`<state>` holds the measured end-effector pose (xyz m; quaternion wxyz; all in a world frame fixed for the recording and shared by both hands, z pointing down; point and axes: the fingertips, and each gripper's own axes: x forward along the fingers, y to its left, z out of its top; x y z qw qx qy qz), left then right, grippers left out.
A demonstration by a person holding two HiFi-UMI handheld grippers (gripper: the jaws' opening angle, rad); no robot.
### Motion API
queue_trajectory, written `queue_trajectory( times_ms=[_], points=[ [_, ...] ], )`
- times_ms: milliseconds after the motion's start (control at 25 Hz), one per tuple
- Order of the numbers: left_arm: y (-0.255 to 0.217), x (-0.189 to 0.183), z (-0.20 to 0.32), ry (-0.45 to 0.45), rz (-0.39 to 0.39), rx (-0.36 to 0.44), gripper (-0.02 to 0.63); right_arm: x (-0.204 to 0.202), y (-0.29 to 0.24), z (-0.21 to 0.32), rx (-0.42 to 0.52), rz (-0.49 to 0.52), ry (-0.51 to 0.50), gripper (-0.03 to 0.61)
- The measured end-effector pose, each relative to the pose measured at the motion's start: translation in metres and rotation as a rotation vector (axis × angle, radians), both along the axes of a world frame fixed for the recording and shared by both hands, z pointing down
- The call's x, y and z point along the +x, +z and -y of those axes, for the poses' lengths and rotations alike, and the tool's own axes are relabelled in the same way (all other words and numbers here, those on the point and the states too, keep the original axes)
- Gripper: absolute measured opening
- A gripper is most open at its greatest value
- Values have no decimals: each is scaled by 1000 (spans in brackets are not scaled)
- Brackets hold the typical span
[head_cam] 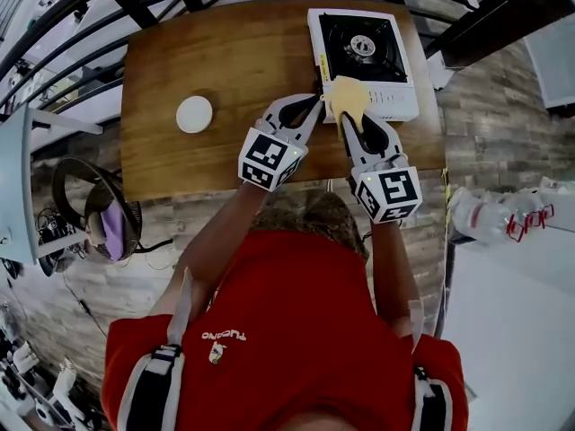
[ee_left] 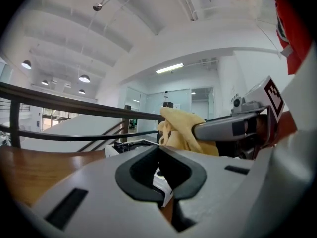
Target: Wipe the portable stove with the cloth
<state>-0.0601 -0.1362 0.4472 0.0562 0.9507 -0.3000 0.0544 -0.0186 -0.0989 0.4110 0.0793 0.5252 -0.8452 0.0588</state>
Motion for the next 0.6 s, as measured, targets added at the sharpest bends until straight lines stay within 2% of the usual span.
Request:
queue_trajectory(
  times_ms=[200, 360, 600],
  points=[
    [28, 11, 17, -5, 43, -90, 9, 2, 25, 20, -74, -52, -28, 86],
    [51, 19, 29, -17, 61, -207, 14, 8, 46, 35, -138, -86, -51, 86],
    [82, 26, 39, -87, 142, -332, 101, 13, 71, 51, -235, -108, -95, 86]
  ],
)
